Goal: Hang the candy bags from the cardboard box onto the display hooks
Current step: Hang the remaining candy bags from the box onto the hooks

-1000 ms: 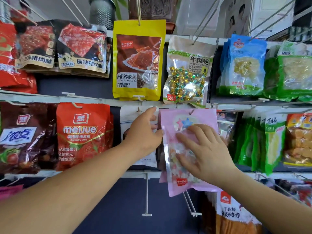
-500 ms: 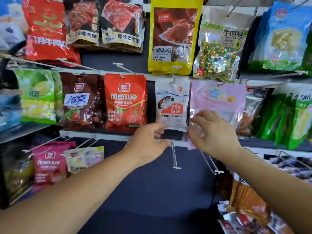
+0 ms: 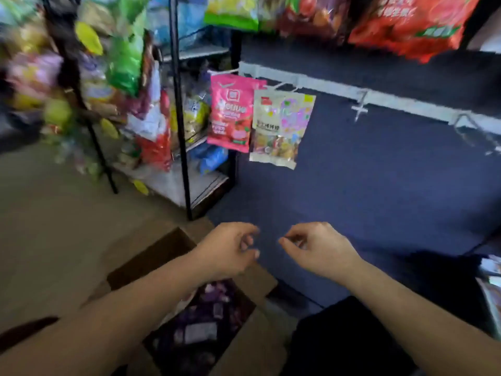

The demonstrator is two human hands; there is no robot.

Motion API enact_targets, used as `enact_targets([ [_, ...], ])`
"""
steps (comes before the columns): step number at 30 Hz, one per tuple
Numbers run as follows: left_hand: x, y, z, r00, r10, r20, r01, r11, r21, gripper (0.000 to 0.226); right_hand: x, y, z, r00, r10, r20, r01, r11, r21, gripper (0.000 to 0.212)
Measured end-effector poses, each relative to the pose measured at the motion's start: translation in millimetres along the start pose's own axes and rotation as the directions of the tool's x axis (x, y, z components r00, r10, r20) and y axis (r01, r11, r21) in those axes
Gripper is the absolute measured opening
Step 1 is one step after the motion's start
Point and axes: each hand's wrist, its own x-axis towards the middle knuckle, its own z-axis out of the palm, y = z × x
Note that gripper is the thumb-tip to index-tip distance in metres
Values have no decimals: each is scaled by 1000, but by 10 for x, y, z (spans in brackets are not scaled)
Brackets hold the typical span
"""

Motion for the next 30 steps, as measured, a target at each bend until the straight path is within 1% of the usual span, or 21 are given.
enact_targets([
  [3, -322, -718, 124, 982, -189, 31, 189, 982, -24, 30, 45, -183, 758, 982, -2, 188, -19, 994, 106, 26],
  [7, -665, -1406, 297, 943, -328, 50, 328, 945, 19, 23, 55, -254, 1592, 939, -10, 343, -60, 979, 194, 27],
  [9, -801, -1691, 357, 919, -387, 81, 382, 922, 64, 33, 71, -231, 1969, 910, -5, 414, -99, 968, 230, 25],
  [11, -937, -1959, 371, 873, -475, 110, 464, 879, 111, 47, 111, -222, 2333, 879, -11, 477, -119, 963, 241, 22],
  [13, -1083, -2201, 364, 829, -550, 104, 535, 833, 138, 55, 169, -250, 2686, 839, -37, 543, -96, 972, 215, 34],
  [14, -1157, -2268, 346, 818, -567, 94, 552, 821, 147, 57, 204, -290, 2840, 812, -40, 582, -83, 979, 184, 43],
  [18, -1323, -2401, 362, 801, -594, 74, 579, 801, 152, 55, 323, -510, 3387, 717, -39, 696, -79, 987, 137, 89],
  [20, -1359, -2462, 396, 796, -601, 74, 592, 798, 111, 55, 338, -564, 3630, 691, -17, 722, -21, 999, 44, 100],
  [22, -1399, -2539, 384, 789, -611, 58, 607, 791, 72, 55, 324, -609, 3775, 691, -3, 722, 106, 990, -98, 103],
  [23, -1420, -2583, 371, 780, -624, 51, 622, 781, 56, 55, 315, -634, 3805, 708, -11, 707, 176, 971, -161, 101],
  [24, -1440, -2629, 356, 770, -637, 45, 635, 771, 46, 55, 327, -641, 3849, 730, -30, 683, 226, 953, -200, 93],
  [26, -1459, -2685, 325, 757, -652, 40, 652, 758, 19, 53, 407, -647, 3871, 757, -84, 648, 276, 940, -201, 68],
  [28, -1449, -2714, 313, 753, -657, 36, 657, 753, -13, 52, 528, -623, 3814, 772, -98, 628, 228, 965, -129, 46],
  [30, -1416, -2719, 309, 761, -647, 36, 648, 761, -30, 52, 661, -596, 3674, 786, -97, 611, 103, 994, 25, 28],
])
